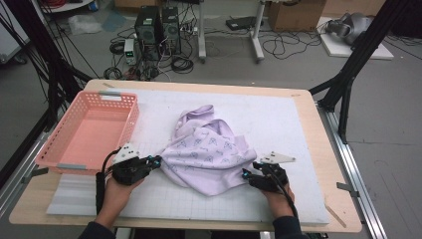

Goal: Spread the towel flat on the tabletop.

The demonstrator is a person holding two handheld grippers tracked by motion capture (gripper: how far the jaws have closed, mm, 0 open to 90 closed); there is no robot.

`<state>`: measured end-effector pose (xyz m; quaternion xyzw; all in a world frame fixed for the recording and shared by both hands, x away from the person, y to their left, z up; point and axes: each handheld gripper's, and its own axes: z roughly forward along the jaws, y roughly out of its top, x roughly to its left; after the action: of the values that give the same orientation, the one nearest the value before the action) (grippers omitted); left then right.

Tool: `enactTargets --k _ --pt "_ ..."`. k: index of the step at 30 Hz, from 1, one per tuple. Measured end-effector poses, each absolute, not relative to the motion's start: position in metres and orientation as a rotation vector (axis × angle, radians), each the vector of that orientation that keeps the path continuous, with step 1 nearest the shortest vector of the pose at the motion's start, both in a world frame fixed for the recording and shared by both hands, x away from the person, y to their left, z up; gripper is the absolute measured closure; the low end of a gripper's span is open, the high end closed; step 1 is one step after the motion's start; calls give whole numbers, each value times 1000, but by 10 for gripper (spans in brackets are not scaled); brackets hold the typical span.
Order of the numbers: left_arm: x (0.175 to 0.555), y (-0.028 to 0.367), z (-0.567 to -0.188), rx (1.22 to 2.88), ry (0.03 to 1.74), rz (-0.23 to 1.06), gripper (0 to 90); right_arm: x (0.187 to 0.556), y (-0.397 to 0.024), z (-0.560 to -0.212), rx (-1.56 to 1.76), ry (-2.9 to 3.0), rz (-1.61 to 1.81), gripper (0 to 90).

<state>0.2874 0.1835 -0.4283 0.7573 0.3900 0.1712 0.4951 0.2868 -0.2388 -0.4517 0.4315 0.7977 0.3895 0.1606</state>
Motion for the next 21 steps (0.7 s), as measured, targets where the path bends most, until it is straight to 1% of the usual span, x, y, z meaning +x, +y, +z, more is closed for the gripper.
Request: enactTargets --k 2,3,4,5,6,9,12,13,14,15,17,18,19,21 --pt "293 184 -429 1828 976 431 879 289 -233 -450 1183 2289 1068 512" --pt "297 184 -430 1819 997 432 879 290 -232 -449 1176 2301 1059 589" --pt "301 184 -430 1816 1009 431 879 291 -234 -448 1170 2323 1071 747" --pt "305 182 -431 1818 1019 430 879 293 -236 -447 1164 2344 1085 831" --pt "309 180 -432 1819 1028 429 879 295 -237 -446 1170 2347 1074 854" --pt "323 172 -435 1832 1048 441 879 300 -247 -441 1167 2290 973 867" --pt "335 158 -440 1857 1048 462 880 305 -273 -438 1258 2197 976 870" --pt "339 153 -440 1868 1066 497 880 305 -281 -437 1280 2176 954 900" --pt "344 150 -441 1865 1081 521 881 305 -286 -436 1279 2149 844 900" --pt "350 147 -443 1844 1108 516 881 307 -293 -438 1295 2140 785 900" --pt "357 143 -445 1833 1117 483 878 308 -312 -441 1403 2091 851 895" --pt "358 141 -445 1833 1104 492 869 307 -319 -440 1415 2076 896 892" --pt "358 141 -446 1829 1103 497 821 306 -323 -438 1411 2063 946 890" --pt "358 145 -444 1817 1120 484 636 305 -325 -434 1398 2041 1039 840"
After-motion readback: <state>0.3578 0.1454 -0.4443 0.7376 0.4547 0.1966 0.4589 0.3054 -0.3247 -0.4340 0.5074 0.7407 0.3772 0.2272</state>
